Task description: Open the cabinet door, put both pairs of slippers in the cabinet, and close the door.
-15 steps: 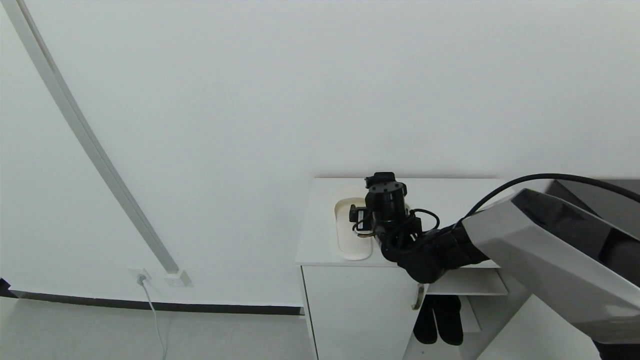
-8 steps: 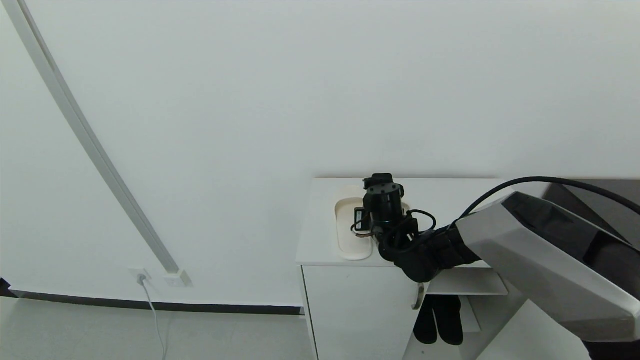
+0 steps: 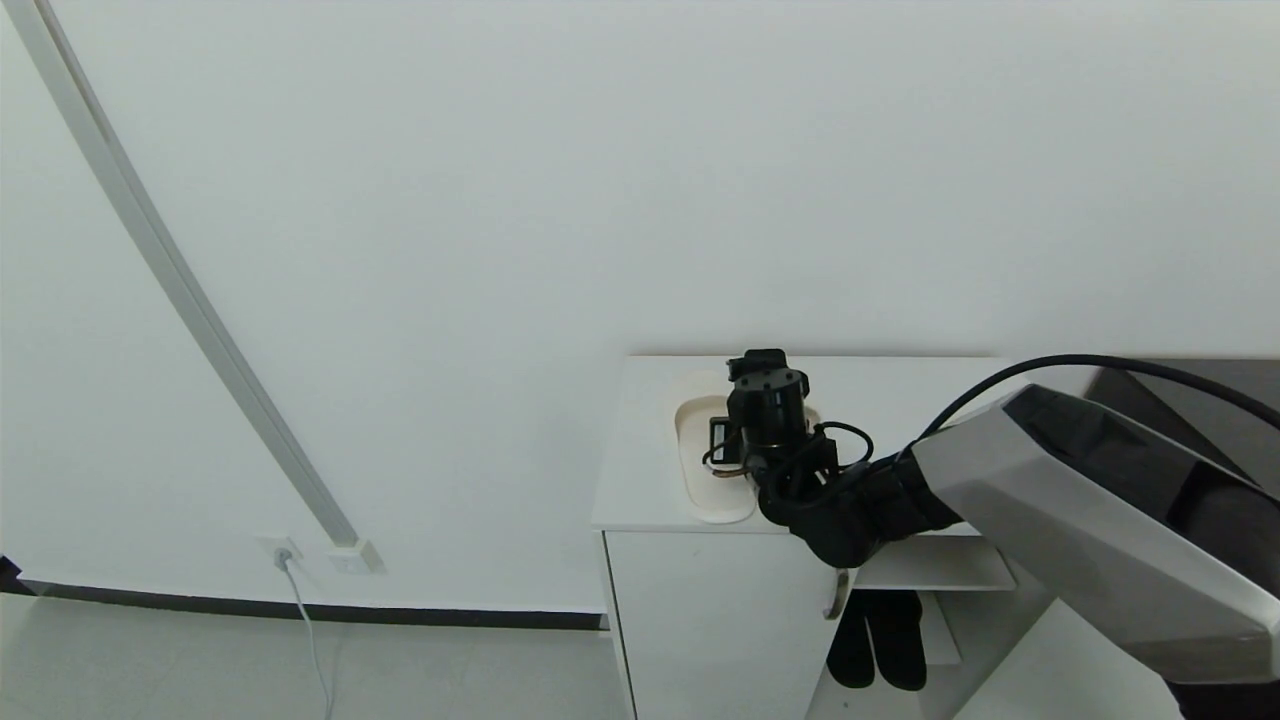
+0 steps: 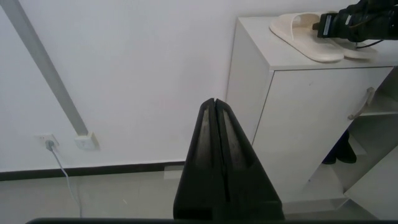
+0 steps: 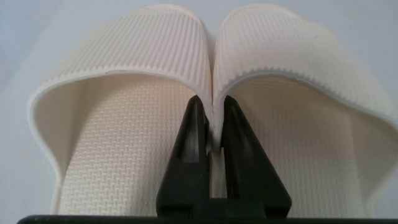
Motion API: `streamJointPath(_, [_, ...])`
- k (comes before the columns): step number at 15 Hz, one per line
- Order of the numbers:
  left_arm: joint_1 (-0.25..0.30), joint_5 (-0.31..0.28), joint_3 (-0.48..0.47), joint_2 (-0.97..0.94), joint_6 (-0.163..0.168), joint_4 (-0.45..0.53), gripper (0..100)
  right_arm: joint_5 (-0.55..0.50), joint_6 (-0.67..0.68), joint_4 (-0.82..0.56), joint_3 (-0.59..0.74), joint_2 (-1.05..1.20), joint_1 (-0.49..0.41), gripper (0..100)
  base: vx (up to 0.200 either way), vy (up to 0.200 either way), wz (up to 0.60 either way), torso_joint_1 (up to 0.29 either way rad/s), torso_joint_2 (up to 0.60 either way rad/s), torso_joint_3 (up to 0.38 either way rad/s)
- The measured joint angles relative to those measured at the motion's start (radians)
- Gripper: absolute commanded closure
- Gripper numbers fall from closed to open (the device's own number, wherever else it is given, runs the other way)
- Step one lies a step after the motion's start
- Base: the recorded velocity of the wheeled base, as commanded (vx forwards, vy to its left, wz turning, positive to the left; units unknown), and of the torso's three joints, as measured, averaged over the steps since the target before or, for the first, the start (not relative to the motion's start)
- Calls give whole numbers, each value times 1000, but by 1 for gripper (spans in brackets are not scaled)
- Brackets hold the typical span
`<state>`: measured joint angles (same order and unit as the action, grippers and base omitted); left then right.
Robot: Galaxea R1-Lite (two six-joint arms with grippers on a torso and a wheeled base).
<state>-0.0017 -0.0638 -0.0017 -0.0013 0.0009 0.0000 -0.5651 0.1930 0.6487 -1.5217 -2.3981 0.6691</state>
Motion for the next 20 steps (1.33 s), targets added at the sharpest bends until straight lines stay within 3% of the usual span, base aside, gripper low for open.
streamJointPath(3, [0, 0, 0, 0, 0, 0, 100, 13, -4, 12, 89, 70, 9, 100, 0, 0, 0, 0, 0, 0])
streamJointPath(6, [0, 0, 0, 0, 0, 0, 100, 76, -32, 95, 286, 199, 14, 100, 0, 0, 0, 0, 0, 0])
streamJointPath(10, [0, 1, 0, 0, 0, 0, 100, 219, -80, 234, 622, 408, 17, 100, 0, 0, 0, 0, 0, 0])
streamJointPath(14, [0, 0, 0, 0, 0, 0, 100, 409, -79, 268, 881, 626, 33, 100, 0, 0, 0, 0, 0, 0])
streamJointPath(20, [0, 0, 0, 0, -2, 0, 100, 415, -73, 270, 937, 705, 68, 100, 0, 0, 0, 0, 0, 0])
